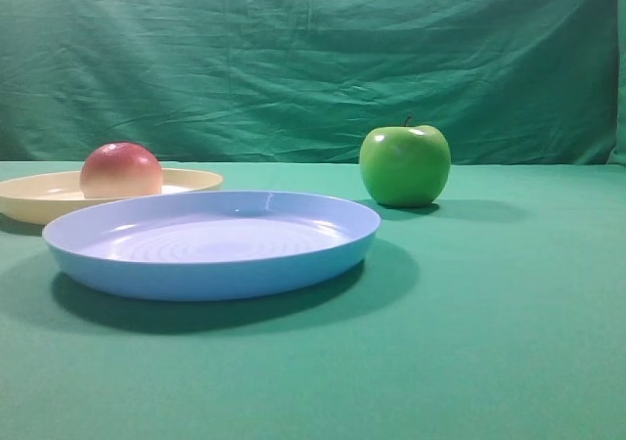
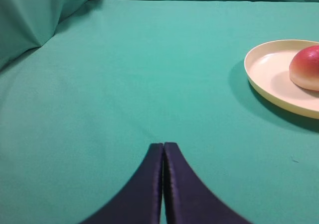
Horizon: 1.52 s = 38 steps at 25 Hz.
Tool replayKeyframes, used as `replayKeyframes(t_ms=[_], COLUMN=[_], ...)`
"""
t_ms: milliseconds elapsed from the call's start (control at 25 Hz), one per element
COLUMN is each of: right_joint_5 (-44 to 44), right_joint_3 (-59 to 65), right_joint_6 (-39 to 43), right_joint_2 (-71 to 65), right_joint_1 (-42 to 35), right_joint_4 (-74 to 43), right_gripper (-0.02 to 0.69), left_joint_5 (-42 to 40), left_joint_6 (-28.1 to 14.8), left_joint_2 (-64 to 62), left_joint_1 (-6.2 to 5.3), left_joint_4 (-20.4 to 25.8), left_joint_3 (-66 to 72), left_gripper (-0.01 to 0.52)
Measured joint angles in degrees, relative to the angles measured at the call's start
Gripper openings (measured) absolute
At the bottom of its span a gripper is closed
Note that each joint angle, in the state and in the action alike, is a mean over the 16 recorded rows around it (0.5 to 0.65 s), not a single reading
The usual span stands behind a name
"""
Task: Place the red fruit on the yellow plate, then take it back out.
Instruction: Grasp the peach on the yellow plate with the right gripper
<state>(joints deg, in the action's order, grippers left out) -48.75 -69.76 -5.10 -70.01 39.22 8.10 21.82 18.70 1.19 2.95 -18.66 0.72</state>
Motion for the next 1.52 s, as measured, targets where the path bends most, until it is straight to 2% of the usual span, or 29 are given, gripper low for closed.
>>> replayKeyframes(t_ms=[480,760,1120,1520], right_joint_5=[4.51,7.88,13.84,18.06], right_joint_3=[13.57,23.54,40.88,59.05], right_joint_6=[11.28,16.86,17.81,17.88], right_joint_2=[21.29,36.01,55.95,69.13], right_joint_1=[-2.48,-11.36,-26.09,-31.41], right_joint_4=[-12.29,-16.61,-16.24,-13.61], right_gripper=[0.0,0.0,0.0,0.0], left_joint_5=[0.0,0.0,0.0,0.0], left_joint_6=[0.0,0.0,0.0,0.0], left_joint_2=[0.0,0.0,0.0,0.0], left_joint_1=[0.0,0.0,0.0,0.0], left_joint_4=[0.0,0.0,0.0,0.0], left_joint_3=[0.0,0.0,0.0,0.0], left_gripper=[0.0,0.0,0.0,0.0])
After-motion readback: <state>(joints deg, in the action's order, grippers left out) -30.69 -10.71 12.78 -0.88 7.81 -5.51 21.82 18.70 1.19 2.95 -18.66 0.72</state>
